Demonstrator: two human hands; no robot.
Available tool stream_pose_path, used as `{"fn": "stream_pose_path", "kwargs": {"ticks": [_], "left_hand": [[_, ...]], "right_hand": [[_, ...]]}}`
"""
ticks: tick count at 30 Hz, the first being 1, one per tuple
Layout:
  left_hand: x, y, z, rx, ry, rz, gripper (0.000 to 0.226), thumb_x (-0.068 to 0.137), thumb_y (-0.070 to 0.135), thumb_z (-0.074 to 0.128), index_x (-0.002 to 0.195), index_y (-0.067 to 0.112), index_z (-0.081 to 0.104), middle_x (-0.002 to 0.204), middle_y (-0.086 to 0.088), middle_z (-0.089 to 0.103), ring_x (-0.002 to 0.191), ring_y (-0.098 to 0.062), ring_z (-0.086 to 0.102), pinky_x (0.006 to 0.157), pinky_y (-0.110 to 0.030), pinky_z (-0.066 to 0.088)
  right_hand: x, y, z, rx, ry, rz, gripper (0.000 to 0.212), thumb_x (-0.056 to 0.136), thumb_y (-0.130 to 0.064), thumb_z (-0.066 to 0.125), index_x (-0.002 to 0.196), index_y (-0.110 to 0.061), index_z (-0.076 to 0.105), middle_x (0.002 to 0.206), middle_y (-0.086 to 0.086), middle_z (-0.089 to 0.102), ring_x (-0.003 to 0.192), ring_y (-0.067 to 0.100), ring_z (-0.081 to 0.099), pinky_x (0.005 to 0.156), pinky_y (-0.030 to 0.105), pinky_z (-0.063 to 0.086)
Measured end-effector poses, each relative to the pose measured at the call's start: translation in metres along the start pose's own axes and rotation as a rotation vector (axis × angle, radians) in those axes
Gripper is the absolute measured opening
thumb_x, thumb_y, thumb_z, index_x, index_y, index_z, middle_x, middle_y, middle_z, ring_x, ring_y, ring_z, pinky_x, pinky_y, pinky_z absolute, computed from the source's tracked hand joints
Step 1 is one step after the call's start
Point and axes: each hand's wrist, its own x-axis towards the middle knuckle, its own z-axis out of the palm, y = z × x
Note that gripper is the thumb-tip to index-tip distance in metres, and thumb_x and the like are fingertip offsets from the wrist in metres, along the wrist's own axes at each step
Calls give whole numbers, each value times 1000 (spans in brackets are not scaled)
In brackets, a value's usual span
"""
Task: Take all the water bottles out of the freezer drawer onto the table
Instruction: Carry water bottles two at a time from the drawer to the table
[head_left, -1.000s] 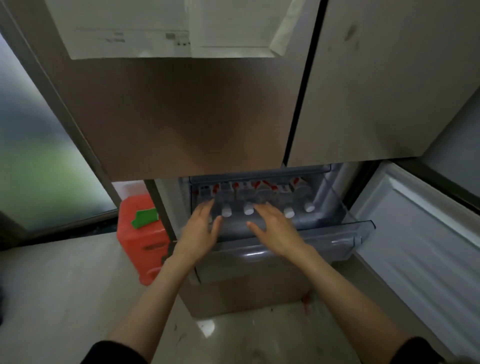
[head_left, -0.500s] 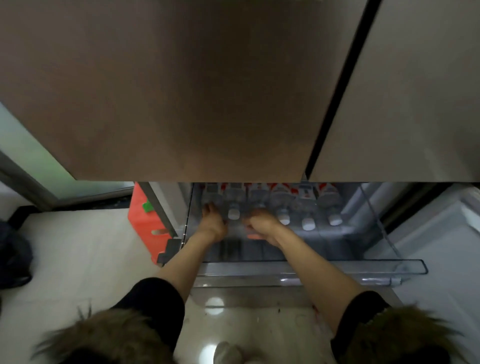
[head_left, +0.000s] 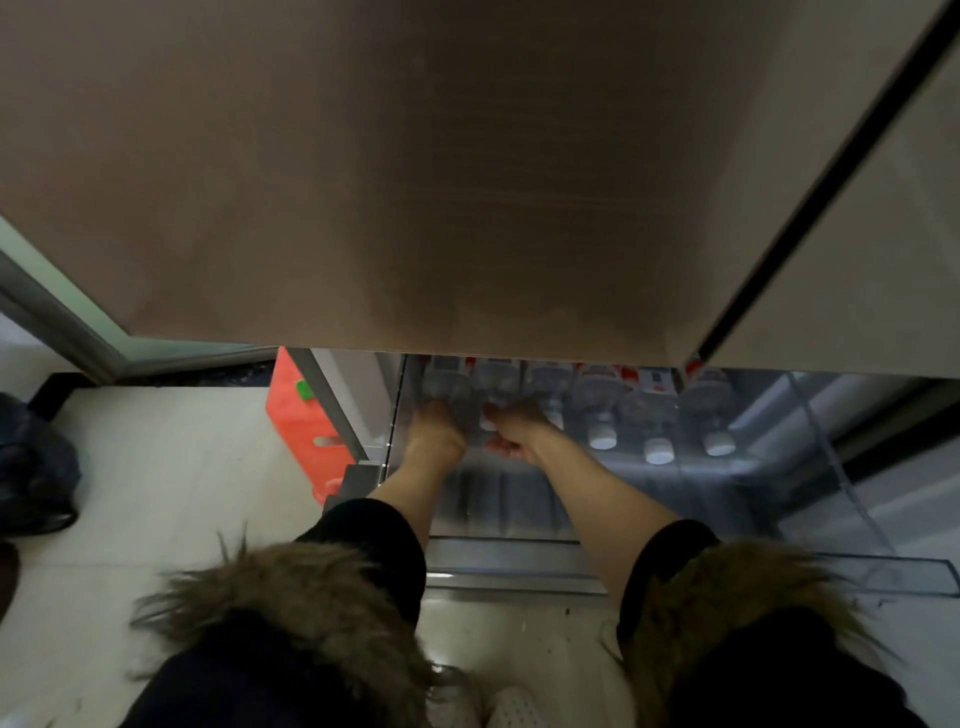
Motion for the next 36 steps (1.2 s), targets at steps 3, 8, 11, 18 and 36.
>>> {"fn": "stream_pose_path", "kwargs": {"ticks": [3, 8, 11, 18, 36], "left_hand": [[-1, 0, 4, -12, 40, -12, 47, 92, 16, 53, 132, -5, 41, 137, -21, 45, 126, -30, 46, 100, -29, 37], [-1, 3, 2, -104, 39, -60, 38, 88, 14, 57, 121, -5, 54, 126, -21, 56, 117, -30, 55, 93, -30, 44], [-7, 3, 0, -197, -41, -91, 33, 84, 11, 60, 114, -4, 59, 120, -22, 61, 112, -30, 59, 93, -32, 47], [-32, 4, -26, -260, -83, -83, 30, 84, 12, 59, 111, -2, 59, 116, -21, 63, 106, -31, 62, 87, -35, 52], [-146, 15, -69, -291, 523, 126, 32, 84, 21, 60, 103, -4, 54, 104, -23, 59, 92, -39, 57, 71, -38, 40]], "right_hand": [[3, 3, -3, -53, -29, -7, 29, 92, -15, 52, 64, -10, 48, 59, 8, 49, 48, 14, 45, 43, 22, 34], [-9, 4, -17, 17, -123, 99, 13, 89, -2, 55, 78, -6, 53, 74, 11, 55, 42, 9, 54, 34, 13, 38], [-23, 7, -23, 86, -130, 136, 26, 91, -1, 53, 116, 2, 51, 118, 19, 57, 81, 24, 64, 31, 13, 40], [-58, -3, -27, 164, -134, 116, 12, 89, -3, 56, 102, -2, 55, 115, 17, 55, 39, 11, 61, 33, 15, 42], [-168, 12, -68, -279, 277, -408, 27, 80, -27, 63, 92, -14, 42, 100, 15, 64, 91, 32, 63, 68, 35, 50]]}}
